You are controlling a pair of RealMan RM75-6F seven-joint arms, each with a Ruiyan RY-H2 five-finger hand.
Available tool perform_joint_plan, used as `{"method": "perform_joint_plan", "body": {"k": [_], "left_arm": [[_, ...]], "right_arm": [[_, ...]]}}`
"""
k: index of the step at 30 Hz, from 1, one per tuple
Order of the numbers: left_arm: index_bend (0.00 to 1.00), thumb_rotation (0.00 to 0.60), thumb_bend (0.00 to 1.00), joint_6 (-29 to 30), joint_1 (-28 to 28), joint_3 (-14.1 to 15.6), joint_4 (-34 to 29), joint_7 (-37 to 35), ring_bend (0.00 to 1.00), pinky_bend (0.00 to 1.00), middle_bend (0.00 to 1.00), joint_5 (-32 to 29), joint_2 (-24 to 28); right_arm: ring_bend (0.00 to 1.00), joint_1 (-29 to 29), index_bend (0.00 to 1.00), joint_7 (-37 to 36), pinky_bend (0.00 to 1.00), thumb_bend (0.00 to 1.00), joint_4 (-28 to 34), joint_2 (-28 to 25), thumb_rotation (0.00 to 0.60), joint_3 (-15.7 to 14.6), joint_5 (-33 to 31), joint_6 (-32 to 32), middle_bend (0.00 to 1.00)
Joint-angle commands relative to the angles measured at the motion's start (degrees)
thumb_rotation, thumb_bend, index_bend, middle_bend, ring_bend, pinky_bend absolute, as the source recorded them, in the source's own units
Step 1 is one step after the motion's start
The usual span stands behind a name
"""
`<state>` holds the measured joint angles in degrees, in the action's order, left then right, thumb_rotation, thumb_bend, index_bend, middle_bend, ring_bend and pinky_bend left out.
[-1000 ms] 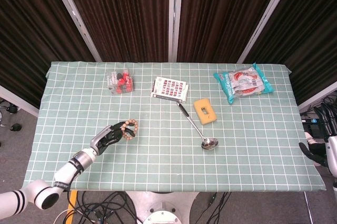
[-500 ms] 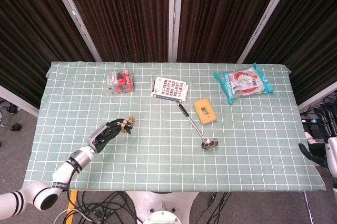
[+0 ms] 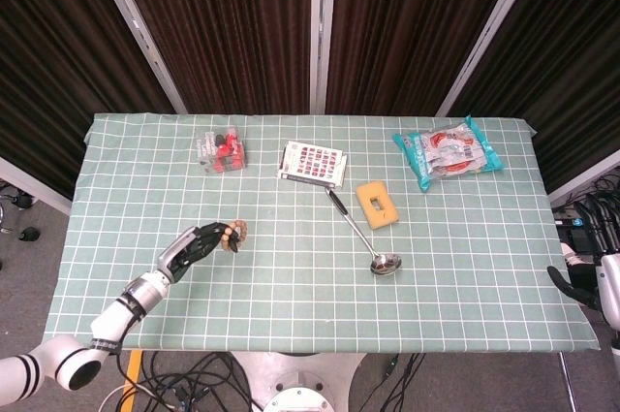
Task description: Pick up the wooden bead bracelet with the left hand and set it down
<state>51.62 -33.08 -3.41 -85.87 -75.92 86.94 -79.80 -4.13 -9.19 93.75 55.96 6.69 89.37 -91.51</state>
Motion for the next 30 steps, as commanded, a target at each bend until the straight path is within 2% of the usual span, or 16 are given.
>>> {"method": "perform_joint_plan", "body": {"k": [1, 4, 6, 9, 14, 16, 19, 24, 30], "left_arm": [[0.33, 0.321, 0.44, 4.90, 0.86, 0.31, 6.44, 29.88, 0.18, 0.08, 0.38, -0.21, -4.16], [0.31, 0.326, 0.32, 8.63, 2.06, -0.39, 7.71, 48.58, 0.16, 0.07, 0.34, -1.53, -5.70], [0.29, 0.359, 0.23, 11.11, 3.31, -1.66, 6.41, 58.51, 0.15, 0.07, 0.33, -4.27, -5.86], [0.28, 0.427, 0.18, 15.97, 5.37, -3.27, 4.76, 65.41, 0.15, 0.07, 0.33, -6.33, -5.58], [0.29, 0.521, 0.18, 22.89, 9.42, -4.49, 2.22, 66.59, 0.15, 0.07, 0.34, -7.23, -1.36], [0.30, 0.569, 0.18, 26.31, 11.46, -4.83, 2.77, 67.45, 0.15, 0.07, 0.34, -7.39, 0.32], [0.31, 0.599, 0.18, 31.14, 14.75, -4.60, 5.09, 69.42, 0.15, 0.07, 0.34, -7.44, 2.35], [0.30, 0.600, 0.18, 34.53, 20.25, -0.36, 6.13, 72.36, 0.15, 0.03, 0.31, -6.10, 7.33], [0.25, 0.600, 0.18, 38.27, 26.77, 3.08, 1.56, 74.95, 0.09, 0.01, 0.24, -6.83, 11.00]], "right_arm": [[0.00, 0.01, 0.00, -0.01, 0.00, 0.10, -0.15, 0.06, 0.600, -0.13, -0.03, 0.20, 0.00], [0.00, 0.01, 0.00, -0.21, 0.00, 0.10, -0.39, 0.25, 0.600, -0.34, -0.36, 0.73, 0.00], [0.00, 0.01, 0.00, -0.41, 0.00, 0.10, -0.50, 0.20, 0.600, -0.68, -0.63, 1.47, 0.00], [0.00, -0.01, 0.00, -0.70, 0.00, 0.11, -0.46, -0.22, 0.600, -1.23, -1.02, 2.73, 0.00], [0.00, -0.06, 0.00, -1.30, 0.00, 0.11, -0.85, -0.43, 0.600, -1.67, -1.59, 4.00, 0.00], [0.00, -0.19, 0.00, -1.89, 0.00, 0.11, -1.32, -0.35, 0.600, -1.96, -1.48, 4.62, 0.00], [0.00, -0.50, 0.00, -2.93, 0.00, 0.12, -1.94, -0.54, 0.600, -2.86, -0.99, 6.20, 0.00], [0.00, -0.88, 0.00, -4.94, 0.00, 0.15, -3.57, 0.10, 0.600, -4.11, 1.09, 7.00, 0.00], [0.00, -1.05, 0.00, -4.74, 0.00, 0.15, -5.06, 2.23, 0.600, -4.61, 3.21, 5.78, 0.00]]}}
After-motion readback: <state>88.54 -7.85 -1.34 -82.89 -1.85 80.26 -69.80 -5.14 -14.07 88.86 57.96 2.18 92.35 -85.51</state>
